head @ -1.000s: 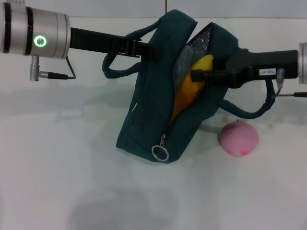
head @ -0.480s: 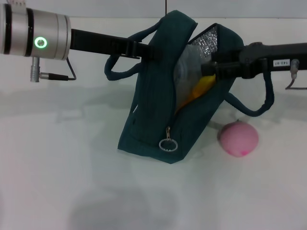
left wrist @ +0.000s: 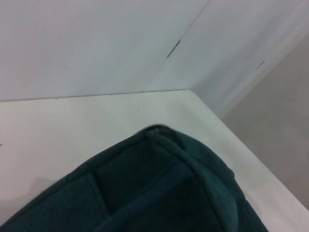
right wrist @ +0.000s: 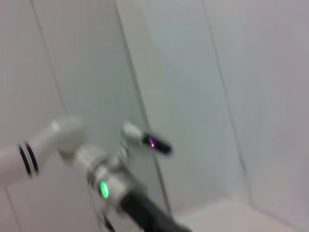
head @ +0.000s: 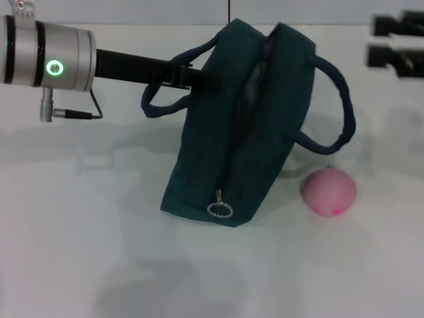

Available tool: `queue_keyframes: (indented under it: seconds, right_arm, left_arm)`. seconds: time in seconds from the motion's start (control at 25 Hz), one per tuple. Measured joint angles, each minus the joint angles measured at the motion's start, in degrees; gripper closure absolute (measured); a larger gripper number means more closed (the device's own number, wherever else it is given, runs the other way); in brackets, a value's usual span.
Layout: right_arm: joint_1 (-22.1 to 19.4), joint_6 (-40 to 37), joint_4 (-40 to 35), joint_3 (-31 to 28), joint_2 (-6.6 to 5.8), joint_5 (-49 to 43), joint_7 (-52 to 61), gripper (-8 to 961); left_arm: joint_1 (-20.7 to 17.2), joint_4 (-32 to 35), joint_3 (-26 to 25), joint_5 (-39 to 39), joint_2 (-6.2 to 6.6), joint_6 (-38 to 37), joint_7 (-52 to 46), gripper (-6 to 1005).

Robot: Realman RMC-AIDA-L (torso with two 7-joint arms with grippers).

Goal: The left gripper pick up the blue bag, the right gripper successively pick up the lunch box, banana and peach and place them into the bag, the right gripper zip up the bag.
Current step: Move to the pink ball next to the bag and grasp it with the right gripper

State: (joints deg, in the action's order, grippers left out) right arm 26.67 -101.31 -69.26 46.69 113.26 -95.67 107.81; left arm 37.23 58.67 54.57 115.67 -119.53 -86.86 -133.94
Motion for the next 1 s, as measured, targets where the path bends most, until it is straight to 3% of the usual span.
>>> queue_keyframes:
  seconds: [0.12, 0.2, 0.4, 0.64, 1.0]
  right_arm:
    - [-4.7, 0.7, -11.0, 0.7, 0.53, -10.3, 6.5, 259]
    - [-6.3, 1.0, -14.3, 1.2, 1.49, -17.4, 9.0, 260]
    - [-6.2, 4.2, -9.5, 6.9, 1.89, -25.9, 10.4, 259]
    - [-0.4, 11.7, -2.6, 16.6, 2.02, -31.8, 12.9, 260]
    - [12.2, 10.9, 5.5, 17.2, 1.83, -38.8, 24.1, 253]
  left_arm:
    - [-0.3, 0.0, -0.3, 0.0, 0.02, 0.1, 0.0, 944]
    - [-0.4, -0.2, -0.4, -0.2, 0.06, 0.5, 0.0, 944]
    - [0.0, -0.2, -0.2, -0.5, 0.0, 1.2, 0.0, 944]
    - [0.1, -0.2, -0.1, -0.5, 0.0, 1.9, 0.0, 944]
    - [0.0, -0.1, 0.5, -0.7, 0.0, 2.0, 0.0, 944]
